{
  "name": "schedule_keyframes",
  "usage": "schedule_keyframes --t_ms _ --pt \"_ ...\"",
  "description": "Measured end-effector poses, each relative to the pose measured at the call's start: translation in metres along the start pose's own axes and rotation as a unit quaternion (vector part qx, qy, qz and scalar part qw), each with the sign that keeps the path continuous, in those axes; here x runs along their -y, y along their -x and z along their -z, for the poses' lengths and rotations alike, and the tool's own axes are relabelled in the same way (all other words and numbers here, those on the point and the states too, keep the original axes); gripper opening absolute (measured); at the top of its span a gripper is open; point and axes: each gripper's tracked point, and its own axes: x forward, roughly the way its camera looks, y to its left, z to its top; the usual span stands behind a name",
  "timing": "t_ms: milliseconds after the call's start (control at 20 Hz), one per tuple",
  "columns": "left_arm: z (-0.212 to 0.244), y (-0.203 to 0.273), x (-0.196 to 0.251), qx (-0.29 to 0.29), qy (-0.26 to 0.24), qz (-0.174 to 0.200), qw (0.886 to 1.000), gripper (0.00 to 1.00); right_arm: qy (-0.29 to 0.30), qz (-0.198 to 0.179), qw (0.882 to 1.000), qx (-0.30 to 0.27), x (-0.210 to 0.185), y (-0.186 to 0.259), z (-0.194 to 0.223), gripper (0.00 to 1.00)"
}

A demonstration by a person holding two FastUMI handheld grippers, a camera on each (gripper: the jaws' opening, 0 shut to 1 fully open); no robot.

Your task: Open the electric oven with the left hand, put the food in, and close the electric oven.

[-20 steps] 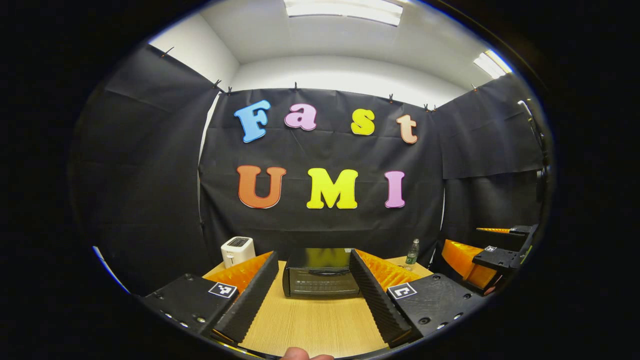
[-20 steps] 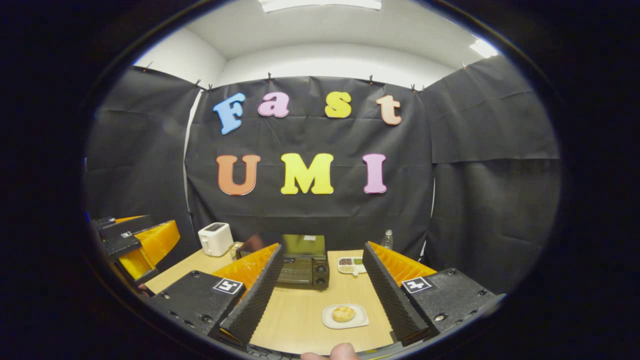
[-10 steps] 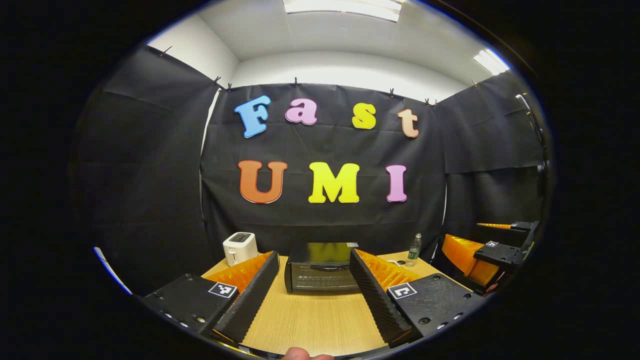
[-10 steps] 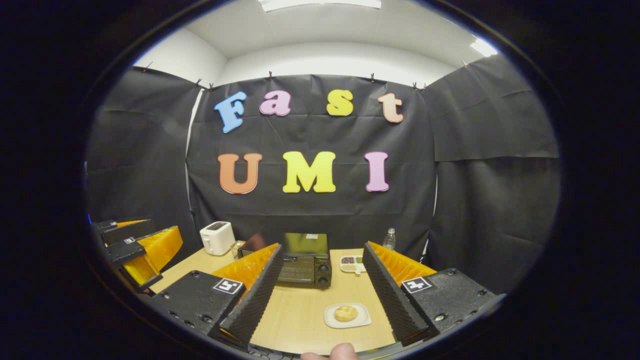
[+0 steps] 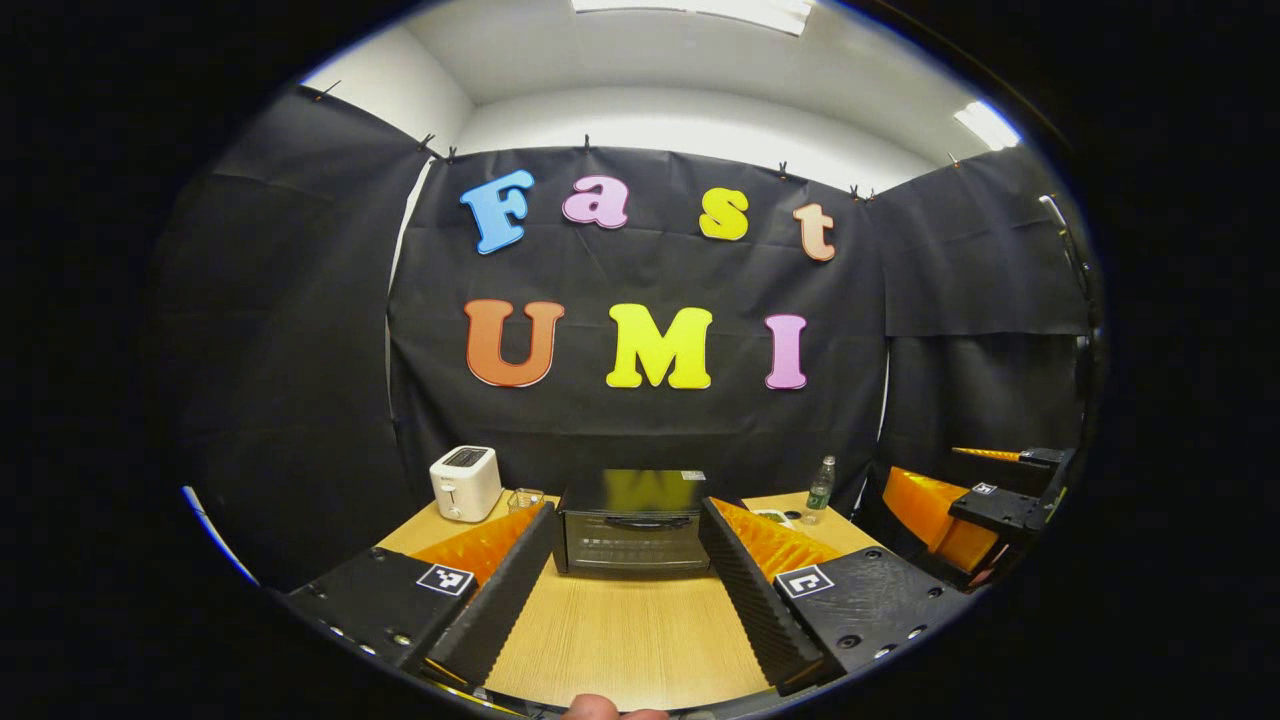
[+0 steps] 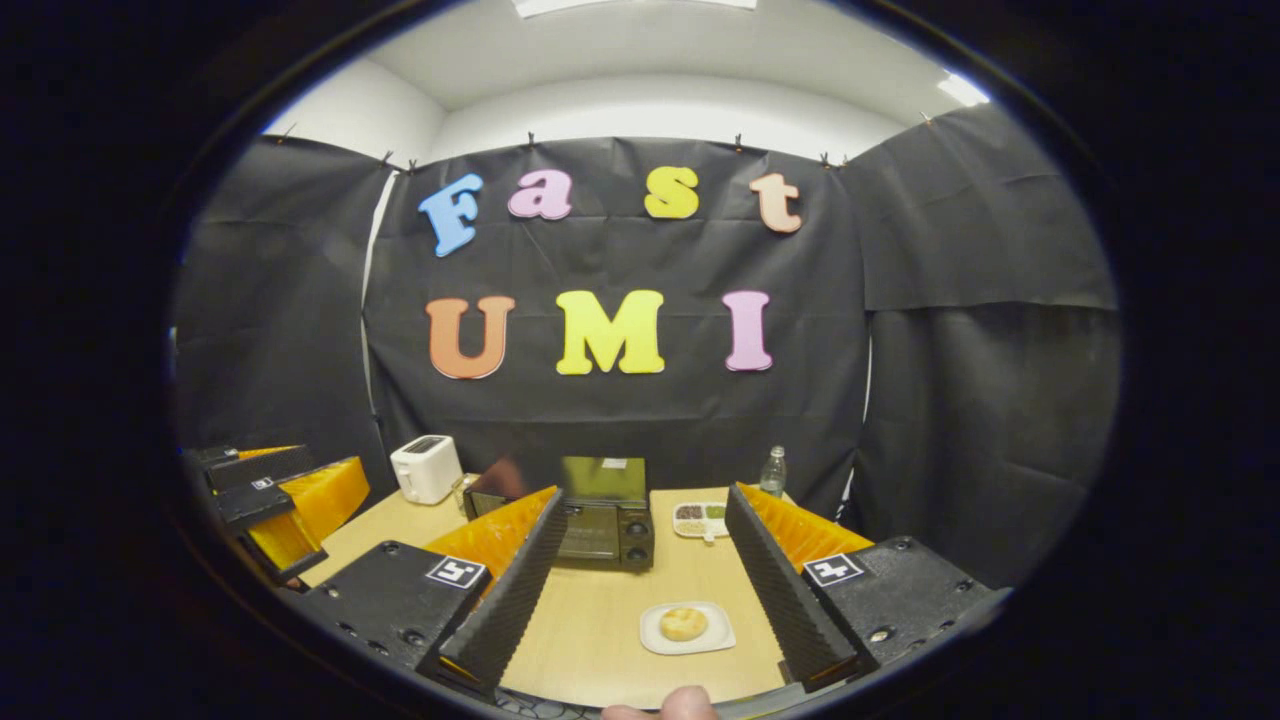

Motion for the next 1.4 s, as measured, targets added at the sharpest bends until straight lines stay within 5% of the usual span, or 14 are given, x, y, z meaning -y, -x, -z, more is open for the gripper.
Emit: schedule_keyframes --t_ms 700,1400 --pt "0.05 -0.118 0.048 -0.056 0.019 0.037 0.998 0.94 -0.005 0.083 0.996 -0.017 0.118 -0.035 0.012 0.98" --pt "0.14 -0.301 0.016 -0.136 -0.029 0.018 0.99 0.95 -0.001 0.164 0.984 -0.063 0.192 -0.044 0.038 0.98"
